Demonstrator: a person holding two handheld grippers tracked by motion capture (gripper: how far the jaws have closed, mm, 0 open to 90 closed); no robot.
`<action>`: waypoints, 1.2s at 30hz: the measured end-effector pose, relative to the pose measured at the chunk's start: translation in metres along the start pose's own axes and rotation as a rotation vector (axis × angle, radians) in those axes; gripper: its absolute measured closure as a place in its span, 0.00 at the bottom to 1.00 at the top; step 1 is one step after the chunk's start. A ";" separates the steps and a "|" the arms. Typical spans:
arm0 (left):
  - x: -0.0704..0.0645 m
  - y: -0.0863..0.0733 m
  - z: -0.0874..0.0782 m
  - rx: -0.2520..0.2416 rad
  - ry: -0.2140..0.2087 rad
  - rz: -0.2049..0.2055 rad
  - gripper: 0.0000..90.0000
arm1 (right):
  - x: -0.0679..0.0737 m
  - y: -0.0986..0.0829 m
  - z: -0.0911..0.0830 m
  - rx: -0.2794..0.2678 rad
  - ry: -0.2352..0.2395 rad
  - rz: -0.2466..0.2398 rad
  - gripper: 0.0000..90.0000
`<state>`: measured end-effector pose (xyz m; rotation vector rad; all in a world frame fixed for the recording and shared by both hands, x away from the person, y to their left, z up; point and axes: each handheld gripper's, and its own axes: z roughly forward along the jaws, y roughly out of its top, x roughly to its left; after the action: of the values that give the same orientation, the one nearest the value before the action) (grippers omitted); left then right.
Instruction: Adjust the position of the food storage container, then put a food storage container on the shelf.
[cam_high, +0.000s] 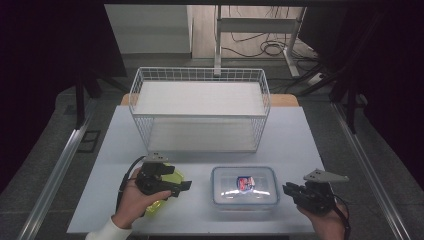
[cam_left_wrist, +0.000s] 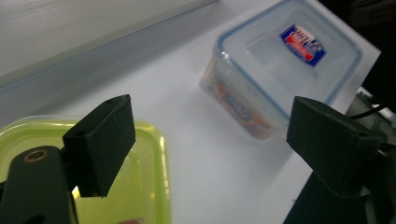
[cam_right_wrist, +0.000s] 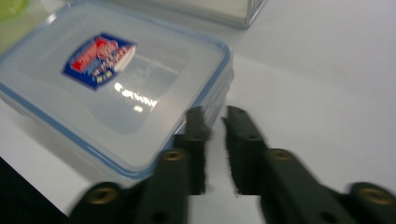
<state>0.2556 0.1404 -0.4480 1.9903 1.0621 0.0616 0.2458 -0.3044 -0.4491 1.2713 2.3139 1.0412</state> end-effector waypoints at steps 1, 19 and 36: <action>-0.002 0.000 0.000 -0.006 -0.006 -0.004 0.17 | -0.001 0.000 -0.002 -0.019 0.001 0.009 0.74; -0.035 0.007 0.020 -0.017 -0.085 -0.005 0.14 | -0.006 0.005 -0.002 -0.147 0.190 0.106 0.25; -0.052 0.021 0.056 0.019 -0.160 -0.064 0.12 | -0.013 0.002 -0.002 -0.140 0.187 0.131 0.24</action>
<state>0.2582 0.0616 -0.4517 1.9412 1.0250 -0.1399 0.2534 -0.3153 -0.4470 1.3361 2.2667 1.3941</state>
